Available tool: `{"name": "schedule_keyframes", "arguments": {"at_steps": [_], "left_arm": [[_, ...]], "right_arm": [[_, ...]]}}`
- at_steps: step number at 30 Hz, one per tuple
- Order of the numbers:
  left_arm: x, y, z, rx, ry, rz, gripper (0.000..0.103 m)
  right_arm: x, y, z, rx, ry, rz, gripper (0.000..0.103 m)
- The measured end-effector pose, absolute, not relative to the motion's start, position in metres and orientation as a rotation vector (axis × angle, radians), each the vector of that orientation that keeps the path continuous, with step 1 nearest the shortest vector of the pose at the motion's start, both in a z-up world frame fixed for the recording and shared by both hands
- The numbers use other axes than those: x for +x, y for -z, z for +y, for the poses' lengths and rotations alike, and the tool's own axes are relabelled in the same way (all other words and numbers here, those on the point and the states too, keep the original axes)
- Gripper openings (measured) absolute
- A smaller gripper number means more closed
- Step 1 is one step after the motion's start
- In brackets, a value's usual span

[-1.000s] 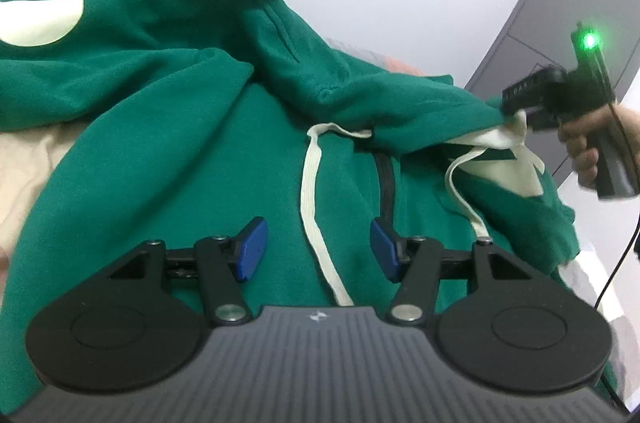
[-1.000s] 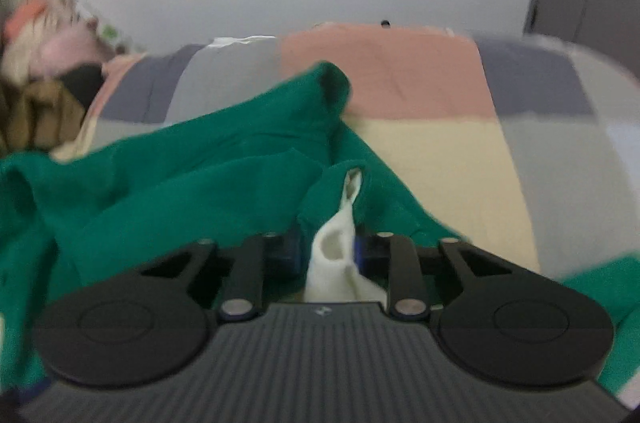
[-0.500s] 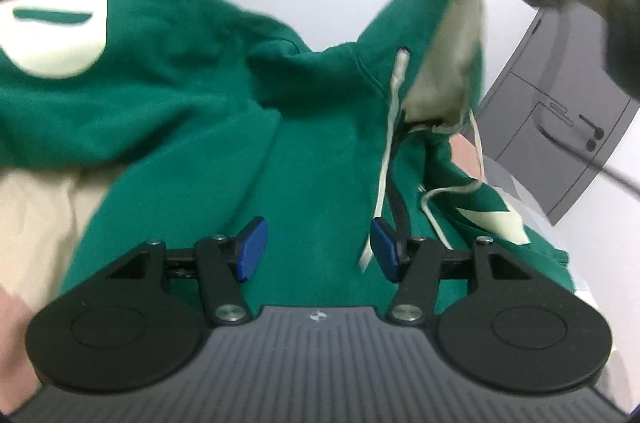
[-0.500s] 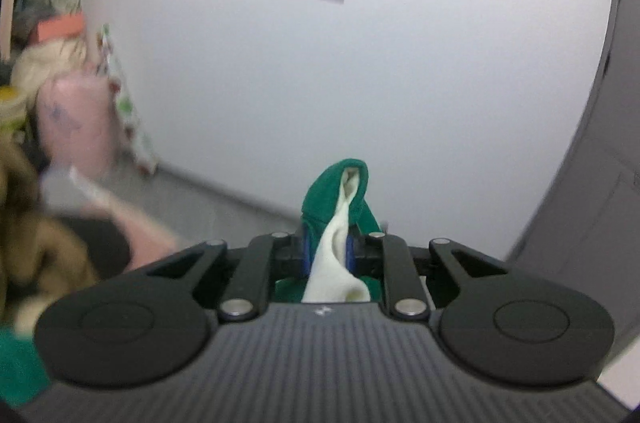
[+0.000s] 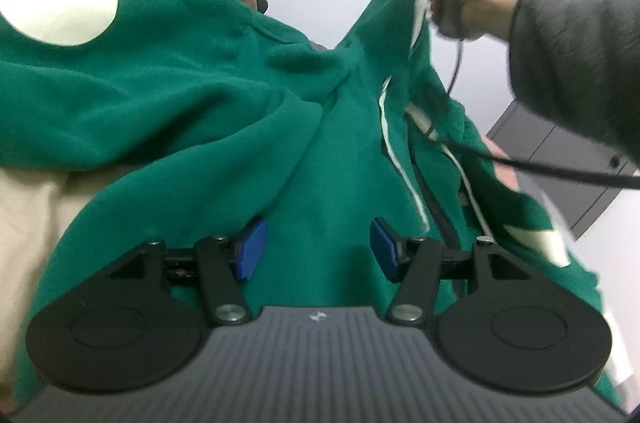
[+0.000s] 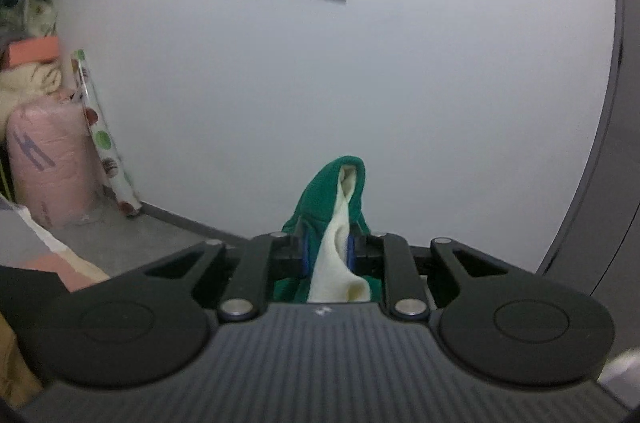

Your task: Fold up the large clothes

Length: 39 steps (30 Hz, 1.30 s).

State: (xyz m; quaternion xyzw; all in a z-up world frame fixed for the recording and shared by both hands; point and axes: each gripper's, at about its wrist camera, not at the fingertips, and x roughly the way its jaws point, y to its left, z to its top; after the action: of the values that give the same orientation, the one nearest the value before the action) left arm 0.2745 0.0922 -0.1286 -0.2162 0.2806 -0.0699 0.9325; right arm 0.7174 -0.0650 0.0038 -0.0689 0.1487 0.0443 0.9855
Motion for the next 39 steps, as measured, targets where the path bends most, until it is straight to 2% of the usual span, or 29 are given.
{"name": "schedule_keyframes", "arguments": {"at_steps": [2,5,7,17,25,36,38,39], "left_arm": [[0.274,0.130,0.087,-0.420,0.131,0.566,0.062],[0.275,0.131,0.090,-0.421,0.133,0.563,0.063],[0.275,0.131,0.093,-0.433,0.137,0.562,0.063],[0.269,0.126,0.091,-0.409,0.118,0.564,0.063],[0.248,0.111,0.089,-0.360,0.113,0.575,0.063],[0.179,0.070,0.079,-0.316,0.148,0.539,0.063],[0.171,0.070,0.077,-0.319,0.149,0.556,0.063],[0.167,0.070,0.075,-0.319,0.149,0.565,0.063]], "right_arm": [[0.719,0.026,-0.074,-0.088,-0.111,0.341,0.023],[0.714,0.054,-0.087,-0.038,-0.117,0.377,0.039],[0.704,0.061,-0.098,0.008,-0.133,0.385,0.061],[0.630,0.033,-0.146,0.100,-0.137,0.395,0.062],[0.507,0.015,-0.214,0.165,-0.128,0.389,0.062],[0.341,0.082,-0.343,0.429,0.023,0.448,0.062],[0.320,0.097,-0.370,0.492,0.061,0.459,0.069],[0.311,0.104,-0.382,0.525,0.078,0.462,0.080]]}}
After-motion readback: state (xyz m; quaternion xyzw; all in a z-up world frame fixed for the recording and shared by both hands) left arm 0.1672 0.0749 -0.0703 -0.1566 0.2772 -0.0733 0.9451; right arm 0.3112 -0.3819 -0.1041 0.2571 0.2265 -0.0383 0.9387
